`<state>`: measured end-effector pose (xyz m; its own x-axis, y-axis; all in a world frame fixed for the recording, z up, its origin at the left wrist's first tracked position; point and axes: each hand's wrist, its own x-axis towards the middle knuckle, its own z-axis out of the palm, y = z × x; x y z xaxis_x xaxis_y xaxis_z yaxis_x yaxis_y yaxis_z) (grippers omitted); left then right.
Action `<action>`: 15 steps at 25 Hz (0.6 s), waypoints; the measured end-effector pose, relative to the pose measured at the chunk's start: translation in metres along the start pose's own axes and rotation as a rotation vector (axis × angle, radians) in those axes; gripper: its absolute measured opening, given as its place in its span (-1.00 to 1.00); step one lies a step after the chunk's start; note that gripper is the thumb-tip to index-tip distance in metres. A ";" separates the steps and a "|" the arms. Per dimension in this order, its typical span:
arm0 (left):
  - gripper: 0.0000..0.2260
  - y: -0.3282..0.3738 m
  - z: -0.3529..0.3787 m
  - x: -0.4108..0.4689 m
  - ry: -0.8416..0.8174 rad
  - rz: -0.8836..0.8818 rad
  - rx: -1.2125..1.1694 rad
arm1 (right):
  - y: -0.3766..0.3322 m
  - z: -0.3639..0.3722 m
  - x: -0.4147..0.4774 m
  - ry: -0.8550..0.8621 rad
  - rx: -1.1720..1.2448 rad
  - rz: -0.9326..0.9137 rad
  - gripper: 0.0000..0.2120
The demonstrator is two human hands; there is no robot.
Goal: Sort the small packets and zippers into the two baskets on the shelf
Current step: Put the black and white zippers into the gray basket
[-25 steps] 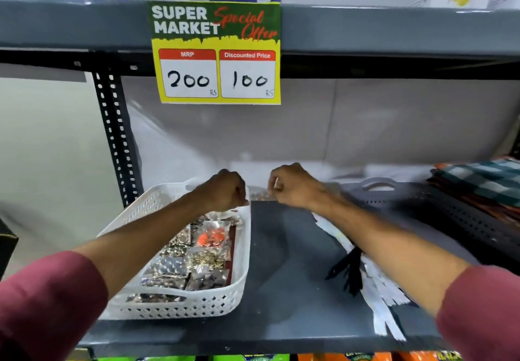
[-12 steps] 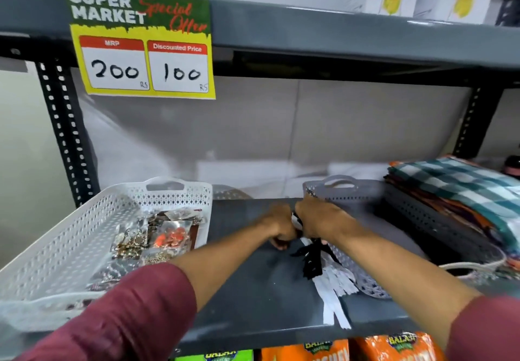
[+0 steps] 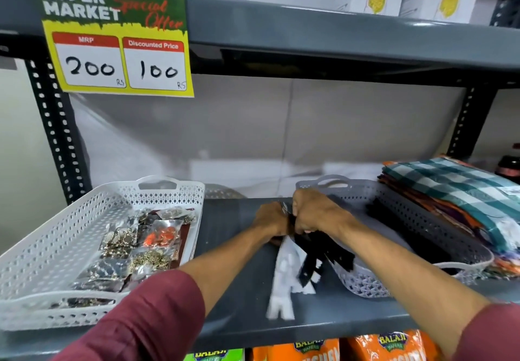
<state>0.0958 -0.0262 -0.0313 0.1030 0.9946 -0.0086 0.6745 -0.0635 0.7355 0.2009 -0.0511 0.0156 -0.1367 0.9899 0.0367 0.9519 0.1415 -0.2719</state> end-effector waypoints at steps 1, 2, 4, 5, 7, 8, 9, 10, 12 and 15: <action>-0.80 0.000 -0.004 0.003 0.014 -0.017 -0.023 | 0.003 -0.006 0.000 0.025 0.025 -0.018 -0.65; -0.77 0.001 -0.009 0.004 0.041 -0.033 -0.028 | 0.007 -0.014 -0.001 0.056 0.067 -0.035 -0.67; -0.78 0.004 -0.024 0.010 0.119 -0.042 -0.045 | 0.018 -0.035 -0.003 0.130 0.204 -0.057 -0.76; -0.80 0.008 -0.033 0.013 0.162 -0.039 -0.061 | 0.026 -0.048 -0.003 0.174 0.273 -0.059 -0.80; -0.85 0.026 -0.052 0.014 0.224 -0.007 -0.094 | 0.046 -0.073 -0.005 0.254 0.379 -0.032 -0.86; -0.86 0.035 -0.059 0.015 0.238 0.012 -0.127 | 0.057 -0.084 -0.005 0.281 0.428 -0.003 -0.87; -0.85 0.046 -0.065 0.018 0.250 0.038 -0.182 | 0.069 -0.093 -0.005 0.308 0.482 0.031 -0.89; -0.77 0.058 -0.068 0.020 0.253 0.057 -0.234 | 0.083 -0.099 -0.005 0.340 0.535 0.063 -0.90; -0.66 0.082 -0.069 0.028 0.250 0.091 -0.259 | 0.112 -0.103 -0.001 0.390 0.631 0.104 -0.93; -0.74 0.119 -0.052 0.032 0.192 0.128 -0.267 | 0.152 -0.092 0.007 0.342 0.734 0.163 -0.88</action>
<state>0.1413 0.0028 0.0913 0.0181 0.9788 0.2041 0.4475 -0.1904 0.8738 0.3700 -0.0224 0.0626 0.1919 0.9606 0.2011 0.5150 0.0759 -0.8538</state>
